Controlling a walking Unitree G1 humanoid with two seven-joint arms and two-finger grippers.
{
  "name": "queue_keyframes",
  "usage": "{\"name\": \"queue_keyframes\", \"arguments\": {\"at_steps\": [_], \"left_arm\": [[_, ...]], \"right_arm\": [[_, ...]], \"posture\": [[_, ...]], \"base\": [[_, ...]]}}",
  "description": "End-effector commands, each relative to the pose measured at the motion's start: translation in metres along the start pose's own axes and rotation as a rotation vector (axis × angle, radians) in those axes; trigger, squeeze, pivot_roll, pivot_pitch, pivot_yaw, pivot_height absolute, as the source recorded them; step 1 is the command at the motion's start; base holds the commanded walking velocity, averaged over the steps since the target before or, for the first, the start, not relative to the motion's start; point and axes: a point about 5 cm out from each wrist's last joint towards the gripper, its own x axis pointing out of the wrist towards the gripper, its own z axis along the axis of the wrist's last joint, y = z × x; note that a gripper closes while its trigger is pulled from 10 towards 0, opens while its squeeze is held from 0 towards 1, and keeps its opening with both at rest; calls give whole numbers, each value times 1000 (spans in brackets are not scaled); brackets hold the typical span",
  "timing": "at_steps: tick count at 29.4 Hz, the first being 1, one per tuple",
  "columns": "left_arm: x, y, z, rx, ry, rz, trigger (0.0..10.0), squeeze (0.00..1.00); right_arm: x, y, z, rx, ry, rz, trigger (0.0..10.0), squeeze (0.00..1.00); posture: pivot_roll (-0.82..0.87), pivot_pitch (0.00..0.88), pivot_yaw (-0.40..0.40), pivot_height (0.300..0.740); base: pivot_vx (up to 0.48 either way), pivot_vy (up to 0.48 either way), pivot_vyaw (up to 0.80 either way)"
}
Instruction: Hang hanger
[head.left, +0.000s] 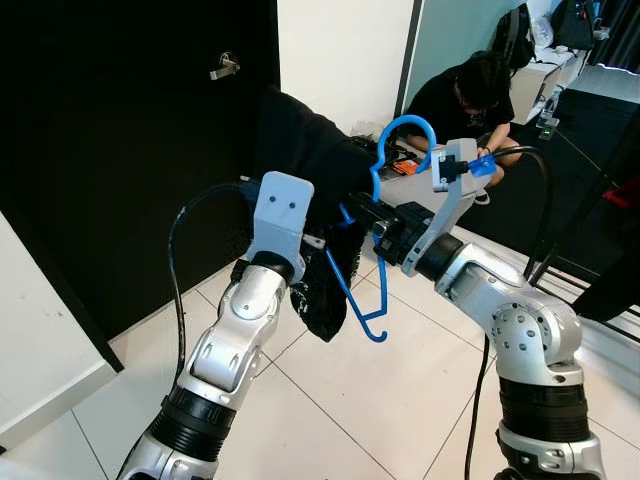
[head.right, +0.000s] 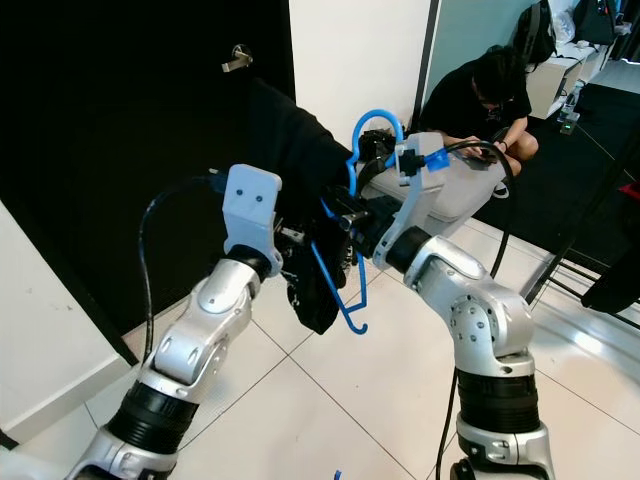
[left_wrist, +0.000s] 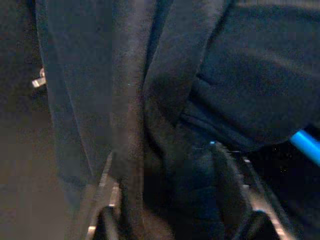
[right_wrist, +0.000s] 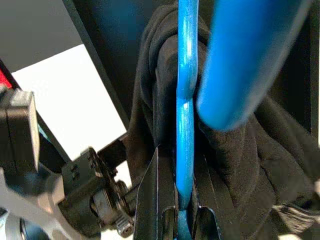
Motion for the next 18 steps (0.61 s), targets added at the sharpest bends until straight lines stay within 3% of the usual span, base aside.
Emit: {"name": "queue_keyframes", "arguments": {"at_steps": [1, 4, 5, 6, 7, 9, 10, 15, 18], "left_arm": [[1, 12, -2, 29, 9, 54, 0, 0], [2, 15, -1, 31, 5, 64, 0, 0], [3, 19, 1, 26, -6, 77, 3412, 0], [3, 23, 5, 15, -23, 91, 3255, 0], [3, 24, 6, 10, -32, 93, 1412, 0], [3, 24, 6, 10, -32, 93, 1412, 0], [3, 23, 7, 8, -38, 92, 0, 0], [3, 22, 10, 3, -57, 85, 0, 0], [3, 21, 14, 6, -73, 78, 0, 0]], "right_arm": [[-3, 5, 10, -29, -43, 20, 10000, 0], [-4, 4, 10, -30, -41, 9, 10000, 0], [-5, 1, 10, -31, -36, -12, 10000, 0], [-5, -3, 9, -32, -29, -41, 10000, 0], [-5, -5, 8, -33, -25, -53, 10000, 0], [-5, -5, 8, -33, -25, -53, 10000, 0], [-5, -6, 8, -34, -20, -61, 10000, 0], [-5, -10, 6, -38, -9, -94, 10000, 0], [-7, -21, 6, -38, -9, -172, 10000, 0]], "posture": [[-12, 0, -17, 740], [-12, 0, -17, 740], [-9, 0, -20, 740], [-8, 0, -21, 740], [-8, 0, -21, 740], [-8, 0, -21, 740], [-8, 0, -21, 740], [-7, 0, -23, 740], [-6, 0, -23, 740]], "base": [[0, 0, 0], [0, 0, 0], [0, 0, 0], [0, 0, 0], [0, 0, 0], [0, 0, 0], [0, 0, 0], [0, 0, 0], [0, 0, 0]]}}
